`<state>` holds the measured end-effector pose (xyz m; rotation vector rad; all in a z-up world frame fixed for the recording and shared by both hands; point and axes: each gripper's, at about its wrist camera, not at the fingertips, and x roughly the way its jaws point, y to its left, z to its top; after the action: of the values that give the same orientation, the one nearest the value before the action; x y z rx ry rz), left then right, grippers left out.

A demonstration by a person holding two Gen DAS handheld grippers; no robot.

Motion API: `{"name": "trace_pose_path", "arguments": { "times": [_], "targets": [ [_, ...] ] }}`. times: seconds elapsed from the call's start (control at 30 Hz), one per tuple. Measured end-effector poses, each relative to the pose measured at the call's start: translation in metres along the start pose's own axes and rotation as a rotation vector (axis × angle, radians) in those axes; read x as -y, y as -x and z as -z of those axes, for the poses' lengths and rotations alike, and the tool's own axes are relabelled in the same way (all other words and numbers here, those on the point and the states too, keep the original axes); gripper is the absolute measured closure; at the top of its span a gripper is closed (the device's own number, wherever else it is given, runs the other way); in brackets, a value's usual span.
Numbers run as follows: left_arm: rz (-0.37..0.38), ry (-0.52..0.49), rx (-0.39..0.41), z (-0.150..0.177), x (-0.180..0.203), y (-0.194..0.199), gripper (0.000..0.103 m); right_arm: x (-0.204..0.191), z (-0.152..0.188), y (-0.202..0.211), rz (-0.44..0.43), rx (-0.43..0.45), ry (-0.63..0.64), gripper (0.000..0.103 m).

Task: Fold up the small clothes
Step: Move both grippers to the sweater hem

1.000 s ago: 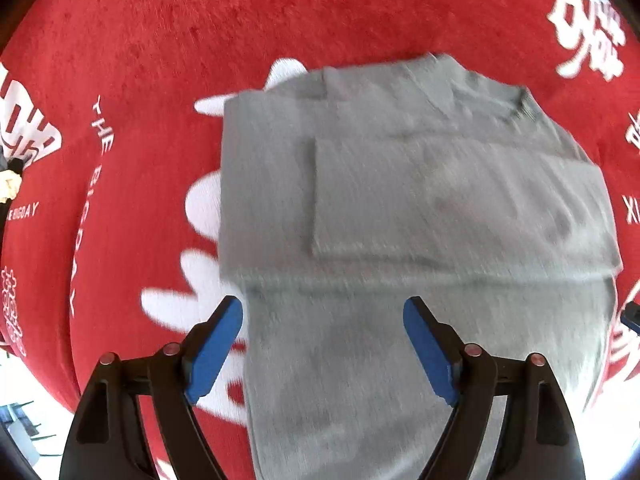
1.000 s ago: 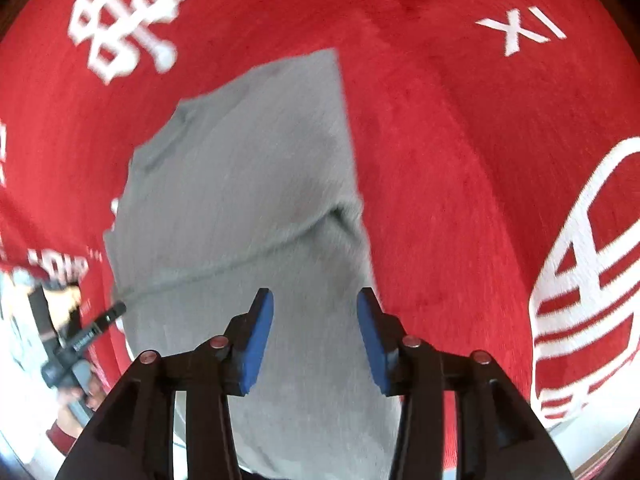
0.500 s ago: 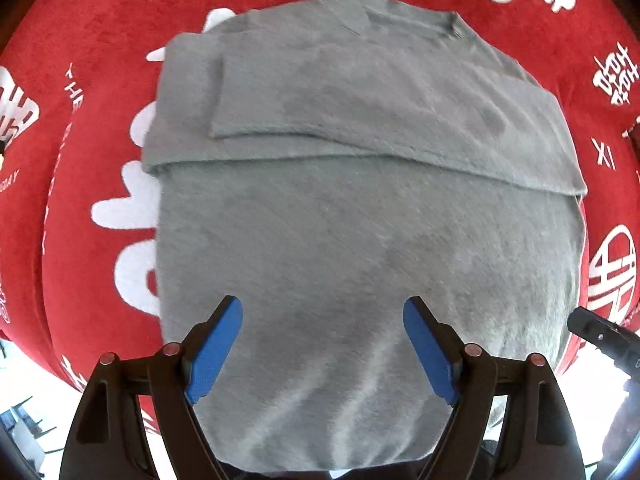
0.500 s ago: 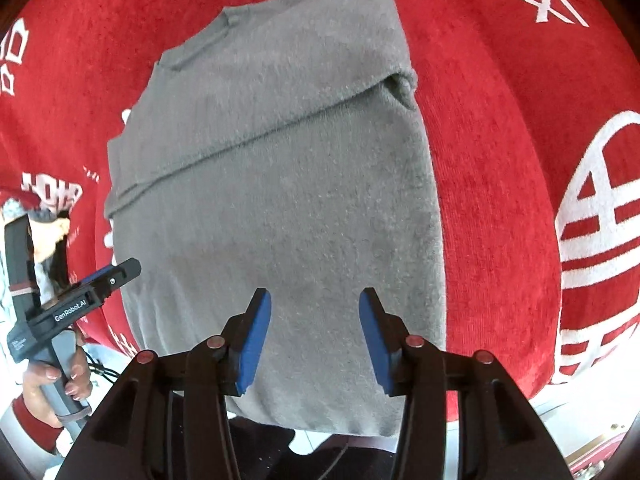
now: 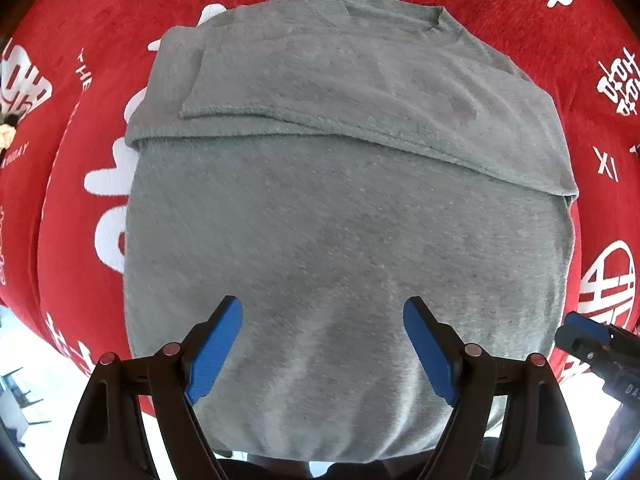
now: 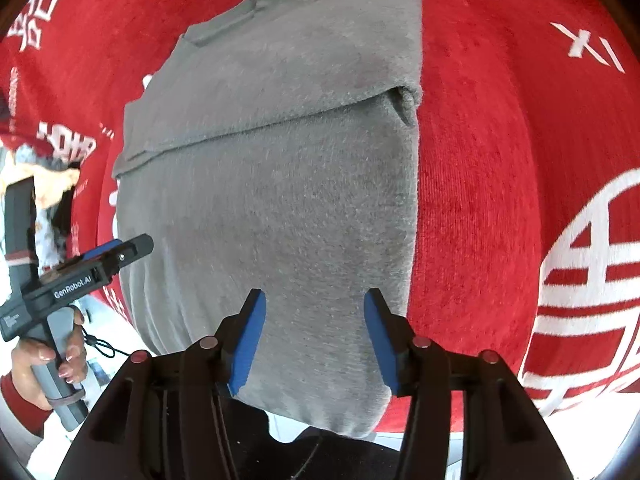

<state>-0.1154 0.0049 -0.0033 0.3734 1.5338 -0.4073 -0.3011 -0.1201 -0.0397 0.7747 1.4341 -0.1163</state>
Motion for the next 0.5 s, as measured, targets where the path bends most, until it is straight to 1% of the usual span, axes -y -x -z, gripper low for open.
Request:
{"name": "trace_pose_path", "arguments": {
  "times": [0.17,0.3,0.4,0.5],
  "targets": [
    [0.002,0.004,-0.005,0.019,0.008,0.002,0.019,-0.002,0.005,-0.004,-0.006,-0.001,0.041,0.048],
    [0.006,0.001,0.003,0.041,-0.001,0.005,0.019,-0.009,0.013,-0.008,-0.016,-0.005,0.062,0.048],
    [0.021,0.010,0.012,0.060,-0.019,0.003,0.019,-0.015,0.020,-0.013,-0.026,-0.013,0.064,0.048],
    [0.031,0.023,0.005,0.075,-0.044,-0.001,0.019,-0.022,0.031,-0.020,-0.035,-0.015,0.061,0.048]
  ]
}}
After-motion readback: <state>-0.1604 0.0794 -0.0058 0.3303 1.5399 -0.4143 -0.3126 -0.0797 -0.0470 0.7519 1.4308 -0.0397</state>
